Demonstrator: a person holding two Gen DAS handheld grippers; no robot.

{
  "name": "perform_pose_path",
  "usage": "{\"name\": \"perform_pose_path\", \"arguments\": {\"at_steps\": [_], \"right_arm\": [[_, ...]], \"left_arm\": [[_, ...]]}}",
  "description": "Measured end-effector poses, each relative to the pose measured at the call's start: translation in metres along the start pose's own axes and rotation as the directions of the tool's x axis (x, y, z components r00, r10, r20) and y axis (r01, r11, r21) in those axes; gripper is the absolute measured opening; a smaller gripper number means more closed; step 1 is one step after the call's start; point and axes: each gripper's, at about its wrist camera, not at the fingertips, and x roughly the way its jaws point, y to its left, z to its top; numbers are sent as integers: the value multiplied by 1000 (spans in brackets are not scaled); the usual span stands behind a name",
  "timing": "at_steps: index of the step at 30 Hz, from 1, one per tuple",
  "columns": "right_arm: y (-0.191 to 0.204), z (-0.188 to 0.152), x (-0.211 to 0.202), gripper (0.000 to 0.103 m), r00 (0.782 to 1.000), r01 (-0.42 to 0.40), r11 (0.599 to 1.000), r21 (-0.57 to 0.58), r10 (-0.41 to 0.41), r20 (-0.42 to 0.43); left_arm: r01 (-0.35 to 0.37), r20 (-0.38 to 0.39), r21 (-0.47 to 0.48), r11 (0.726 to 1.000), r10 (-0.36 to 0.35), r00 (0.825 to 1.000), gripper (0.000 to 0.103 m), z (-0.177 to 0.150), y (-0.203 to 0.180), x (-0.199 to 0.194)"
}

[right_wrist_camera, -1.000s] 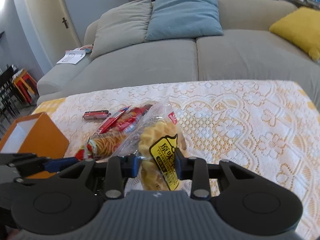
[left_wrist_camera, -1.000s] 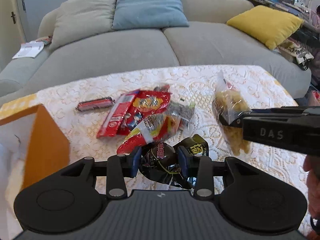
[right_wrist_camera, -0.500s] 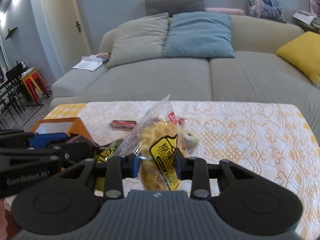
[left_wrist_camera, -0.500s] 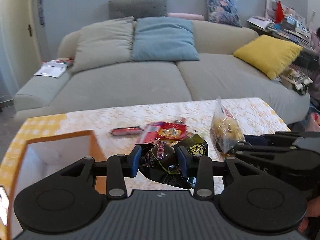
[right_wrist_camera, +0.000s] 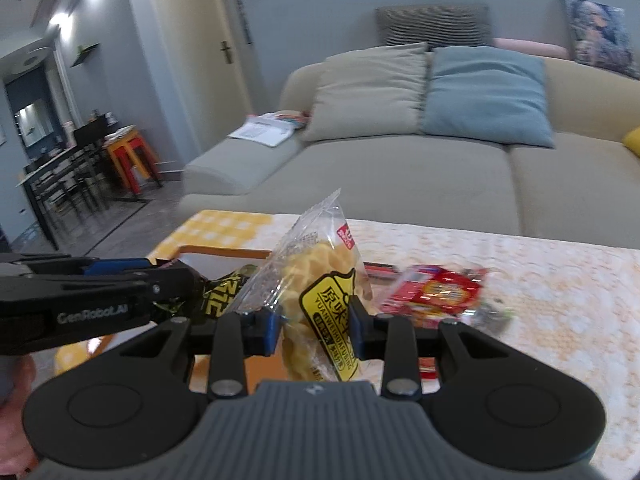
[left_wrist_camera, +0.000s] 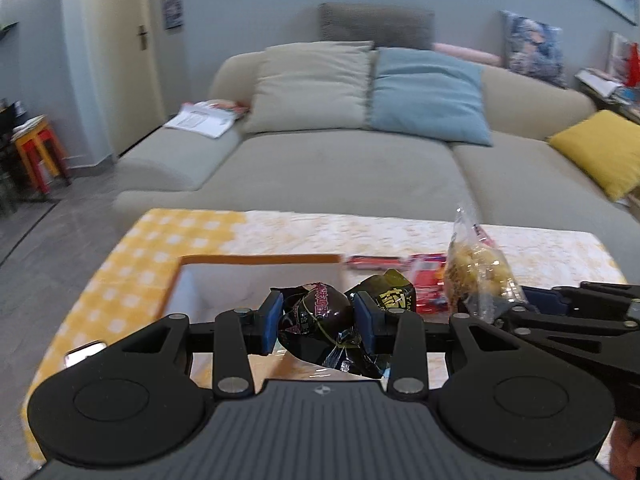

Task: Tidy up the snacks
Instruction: 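Carry the dark bag and cookie pack over the box with both grippers, then release the dark bag and cookie pack into the box from both grippers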

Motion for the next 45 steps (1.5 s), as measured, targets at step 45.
{"name": "perform_pose_path", "arguments": {"at_steps": [45], "right_arm": [[54, 17, 125, 33, 972, -150, 982, 116, 168, -167]], "left_arm": [[-220, -213, 73, 973, 230, 950, 44, 3, 71, 102]]}}
